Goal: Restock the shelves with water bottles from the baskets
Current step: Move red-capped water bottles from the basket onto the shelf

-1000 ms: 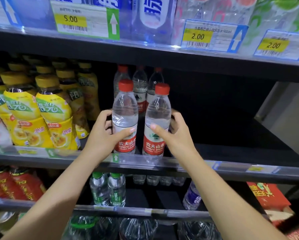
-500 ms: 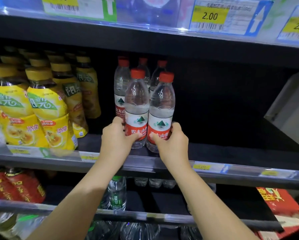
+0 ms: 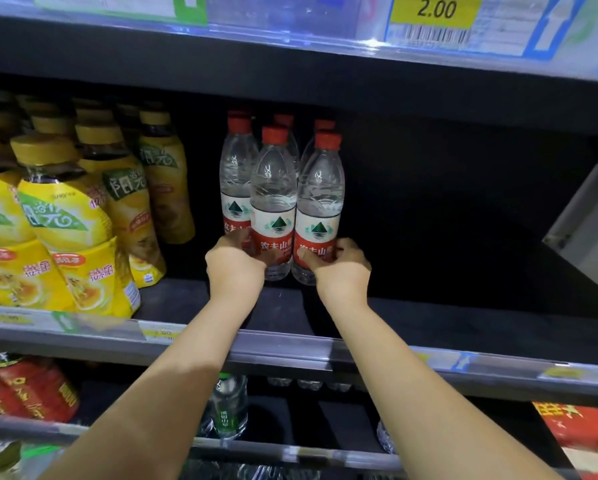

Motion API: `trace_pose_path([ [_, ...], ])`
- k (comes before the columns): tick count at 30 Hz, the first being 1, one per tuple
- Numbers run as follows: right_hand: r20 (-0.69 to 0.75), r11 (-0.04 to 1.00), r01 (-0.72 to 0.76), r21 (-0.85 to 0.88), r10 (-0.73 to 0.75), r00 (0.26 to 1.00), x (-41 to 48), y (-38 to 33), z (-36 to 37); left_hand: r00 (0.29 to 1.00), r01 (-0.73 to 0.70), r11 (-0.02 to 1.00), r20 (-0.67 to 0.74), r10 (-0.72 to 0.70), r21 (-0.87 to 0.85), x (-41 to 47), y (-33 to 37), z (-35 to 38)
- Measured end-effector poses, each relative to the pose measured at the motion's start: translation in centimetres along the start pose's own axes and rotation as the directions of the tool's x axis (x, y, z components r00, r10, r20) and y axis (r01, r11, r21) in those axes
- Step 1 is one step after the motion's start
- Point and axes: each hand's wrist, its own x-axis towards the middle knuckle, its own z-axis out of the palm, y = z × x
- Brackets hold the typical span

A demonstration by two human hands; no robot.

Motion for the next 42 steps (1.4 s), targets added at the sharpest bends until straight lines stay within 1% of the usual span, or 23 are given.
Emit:
trace_pose_path([
  [3, -0.010, 0.999, -0.040, -0.034, 0.039, 0.999, 0.7, 0.0, 0.4, 0.999, 0.032, 0.999, -0.031, -0.033, -0.022, 0.1, 0.1, 0.7],
  [8, -0.023, 0.995, -0.081, -0.058, 0.080, 0.997, 1.9, 0.4, 0.6, 0.997, 0.072, 0.997, 0.025, -0.072, 0.006, 0.6, 0.4, 1.4],
  [11, -0.047, 0.994, -0.104, -0.036, 0.102, 0.994, 2.5, 0.1, 0.6, 0.995, 0.100, 0.995, 0.013, -0.101, 0.029, 0.9, 0.6, 1.9],
  [14, -0.052, 0.994, -0.106, -0.032, 0.104, 0.993, 2.9, -0.2, 0.6, 0.993, 0.114, 0.991, 0.001, -0.114, 0.068, 1.0, 1.0, 2.3],
  [19, -0.049, 0.994, -0.108, -0.022, 0.107, 0.993, 3.0, -0.4, 0.4, 0.988, 0.147, 0.972, 0.028, -0.154, 0.186, 1.4, 1.7, 2.5],
  [23, -0.004, 0.989, -0.146, -0.008, 0.146, 0.989, 2.9, -0.4, 0.3, 0.977, 0.189, 0.954, 0.051, -0.206, 0.233, 1.7, 1.8, 2.5],
  [25, 0.045, 0.985, -0.175, -0.009, 0.175, 0.983, 2.3, -0.6, -0.6, 0.974, 0.192, 0.944, 0.064, -0.216, 0.267, 1.7, 2.0, 2.3],
  [27, 0.091, 0.986, -0.169, -0.013, 0.169, 0.981, 1.1, -1.0, -2.1, 0.976, 0.177, 0.933, 0.067, -0.207, 0.315, 1.2, 2.4, 1.6],
  [29, 0.117, 0.992, -0.125, -0.023, 0.127, 0.985, -0.7, -1.7, -4.1, 0.986, 0.116, 0.927, 0.068, -0.150, 0.358, -0.4, 3.0, 0.1],
  [31, 0.147, 0.993, -0.045, -0.108, 0.061, 0.987, -3.2, -2.3, -6.3, 0.996, -0.024, 0.904, 0.089, -0.016, 0.427, -2.8, 3.5, -2.1],
  [33, 0.183, 0.965, 0.089, -0.247, -0.043, 0.982, -5.7, -2.2, -7.9, 0.979, -0.192, 0.807, 0.166, 0.118, 0.559, -5.4, 3.9, -4.3],
  [34, 0.208, 0.931, 0.159, -0.328, -0.093, 0.974, -7.0, -2.0, -8.6, 0.967, -0.242, 0.759, 0.212, 0.139, 0.604, -6.7, 3.9, -5.3],
  [35, 0.237, 0.885, 0.225, -0.409, -0.135, 0.962, -8.2, -1.7, -9.2, 0.956, -0.274, 0.711, 0.261, 0.131, 0.648, -7.8, 3.7, -6.2],
  [37, 0.307, 0.768, 0.333, -0.548, -0.186, 0.933, -10.5, -0.9, -10.1, 0.932, -0.347, 0.607, 0.336, 0.137, 0.715, -10.1, 2.9, -7.8],
  [39, 0.338, 0.637, 0.433, -0.638, -0.273, 0.901, -12.9, 0.5, -10.7, 0.906, -0.421, 0.513, 0.380, 0.189, 0.748, -12.3, 1.5, -9.0],
  [40, 0.337, 0.586, 0.458, -0.669, -0.310, 0.889, -14.3, 1.3, -10.9, 0.904, -0.426, 0.493, 0.373, 0.208, 0.759, -13.6, 0.7, -9.5],
  [42, 0.337, 0.555, 0.466, -0.689, -0.325, 0.884, -17.5, 3.9, -10.9, 0.900, -0.435, 0.490, 0.377, 0.218, 0.756, -16.5, -1.3, -10.4],
])
